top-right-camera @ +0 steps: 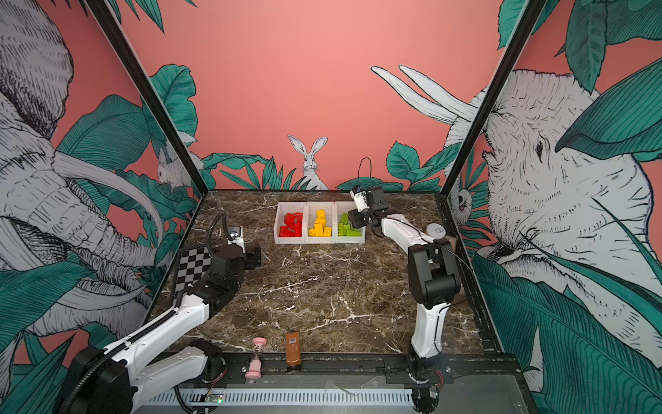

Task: Sort the legos into containers by color

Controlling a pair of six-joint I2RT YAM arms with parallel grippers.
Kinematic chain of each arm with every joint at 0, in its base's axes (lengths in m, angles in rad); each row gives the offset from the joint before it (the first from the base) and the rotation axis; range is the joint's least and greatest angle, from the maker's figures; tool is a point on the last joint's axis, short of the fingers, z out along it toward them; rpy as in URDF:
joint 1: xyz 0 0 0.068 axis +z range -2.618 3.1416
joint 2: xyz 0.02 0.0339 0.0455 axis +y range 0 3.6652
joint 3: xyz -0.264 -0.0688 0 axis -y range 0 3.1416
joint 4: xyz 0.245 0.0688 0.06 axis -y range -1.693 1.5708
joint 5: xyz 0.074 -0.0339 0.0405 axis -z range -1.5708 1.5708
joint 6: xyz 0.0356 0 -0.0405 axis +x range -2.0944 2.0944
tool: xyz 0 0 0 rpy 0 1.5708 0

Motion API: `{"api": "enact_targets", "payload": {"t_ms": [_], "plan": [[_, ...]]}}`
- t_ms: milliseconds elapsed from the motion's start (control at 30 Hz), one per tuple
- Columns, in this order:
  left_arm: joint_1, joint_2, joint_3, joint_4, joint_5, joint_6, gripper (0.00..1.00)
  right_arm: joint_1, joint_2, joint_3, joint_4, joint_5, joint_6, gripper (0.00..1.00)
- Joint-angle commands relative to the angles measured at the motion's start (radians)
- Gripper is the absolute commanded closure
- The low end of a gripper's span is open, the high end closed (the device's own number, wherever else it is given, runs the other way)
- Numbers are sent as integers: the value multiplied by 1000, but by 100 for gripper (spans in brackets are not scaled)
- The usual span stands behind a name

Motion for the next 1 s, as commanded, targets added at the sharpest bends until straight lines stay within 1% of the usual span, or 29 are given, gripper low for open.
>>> {"api": "enact_targets", "payload": {"t_ms": [0, 67, 100, 133, 167, 267, 300, 333, 400, 467, 500, 533, 600, 633, 667, 700, 733, 767, 800, 833, 900, 933, 967], "plan": [[9, -26, -27, 99, -129, 123, 6, -67, -181, -107, 83, 6, 81, 37], [26, -26, -36, 156, -199, 206, 5, -108, -296, -216, 105, 39, 113, 36], [50, -27, -48, 189, -209, 234, 4, -132, -363, -282, 122, 67, 120, 34], [85, -27, -60, 207, -200, 238, 3, -147, -420, -339, 137, 106, 124, 33], [135, -25, -75, 223, -166, 225, 2, -164, -486, -410, 155, 169, 127, 30], [278, 12, -102, 234, -53, 135, 2, -199, -648, -605, 211, 364, 134, 22], [305, 36, -117, 261, -41, 127, 2, -205, -686, -673, 241, 423, 136, 19], [313, 59, -138, 310, -44, 141, 2, -210, -713, -724, 275, 463, 131, 17], [315, 116, -207, 497, -40, 178, 2, -222, -744, -853, 365, 525, 116, 13], [319, 177, -244, 612, -5, 190, 2, -233, -737, -939, 459, 547, 115, 10], [319, 207, -244, 628, 14, 192, 2, -240, -719, -970, 513, 539, 114, 8], [319, 233, -241, 639, 33, 193, 2, -244, -695, -987, 557, 529, 109, 6], [319, 296, -245, 734, 90, 223, 3, -246, -627, -998, 652, 513, 78, 3], [322, 308, -237, 729, 113, 233, 3, -245, -603, -992, 669, 506, 69, 2], [323, 304, -214, 687, 146, 233, 4, -244, -577, -993, 710, 498, 61, 2], [325, 294, -202, 637, 192, 238, 6, -246, -540, -1009, 794, 489, 53, 2], [328, 302, -208, 660, 215, 245, 6, -245, -512, -1018, 871, 468, 36, 2], [330, 313, -219, 698, 238, 240, 6, -248, -498, -1005, 879, 426, 41, 2], [334, 320, -234, 730, 286, 231, 6, -247, -484, -985, 856, 390, 37, 2], [337, 355, -252, 793, 325, 238, 6, -248, -459, -985, 880, 376, 36, 2], [337, 511, -269, 991, 367, 252, 5, -248, -372, -1017, 1019, 364, 43, 2], [337, 587, -251, 1074, 362, 265, 3, -249, -332, -1029, 1078, 351, 35, 2], [337, 608, -223, 1079, 340, 267, 2, -248, -312, -1034, 1139, 329, 26, 2]]}}
